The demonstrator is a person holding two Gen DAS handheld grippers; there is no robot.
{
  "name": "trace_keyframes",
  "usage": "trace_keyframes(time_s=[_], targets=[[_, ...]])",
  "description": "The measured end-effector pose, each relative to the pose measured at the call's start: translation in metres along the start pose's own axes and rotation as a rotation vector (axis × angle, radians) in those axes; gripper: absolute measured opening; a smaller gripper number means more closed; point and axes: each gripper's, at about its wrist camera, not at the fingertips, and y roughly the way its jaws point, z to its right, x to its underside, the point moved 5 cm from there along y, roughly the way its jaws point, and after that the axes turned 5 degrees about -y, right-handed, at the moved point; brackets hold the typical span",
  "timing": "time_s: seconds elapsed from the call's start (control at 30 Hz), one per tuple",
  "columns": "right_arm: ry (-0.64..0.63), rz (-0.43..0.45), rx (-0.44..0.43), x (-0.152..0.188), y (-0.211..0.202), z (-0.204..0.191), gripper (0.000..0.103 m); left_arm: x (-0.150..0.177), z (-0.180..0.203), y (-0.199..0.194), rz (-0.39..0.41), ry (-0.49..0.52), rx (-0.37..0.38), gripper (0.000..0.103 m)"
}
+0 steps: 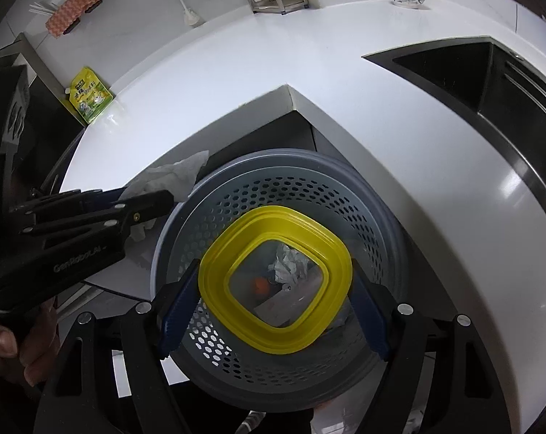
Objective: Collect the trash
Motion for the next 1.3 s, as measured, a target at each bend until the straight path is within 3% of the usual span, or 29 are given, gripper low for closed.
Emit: trace_keyframes(time_s=[0.1,0.17,0.27,0.9,1.3], targets=[[0.007,0.007,0.012,-0.001,0.0,0.002,0.075,0.001,-0.003,-0.003,0.006,-0.004,-0.007,0.033],[0.019,0.003,0.009,-0.003,0.0,0.004,0.076,0.001,-0.006,-0.005,0.013,-0.011,-0.014,0.049],[0.029,-0.001,0.009,-0.005,-0.001,0.005,0.076,-0.001,-0.01,-0.01,0.027,-0.023,-0.017,0.056],[0.011,-0.005,0.013,-0.013,-0.008,-0.005,0.079,-0.001,-0.018,-0.029,0.056,-0.048,-0.026,0.064],[0.043,0.019,0.061,-0.012,-0.025,-0.003,0.079,-0.006,-0.016,-0.04,0.073,-0.068,-0.035,0.079]])
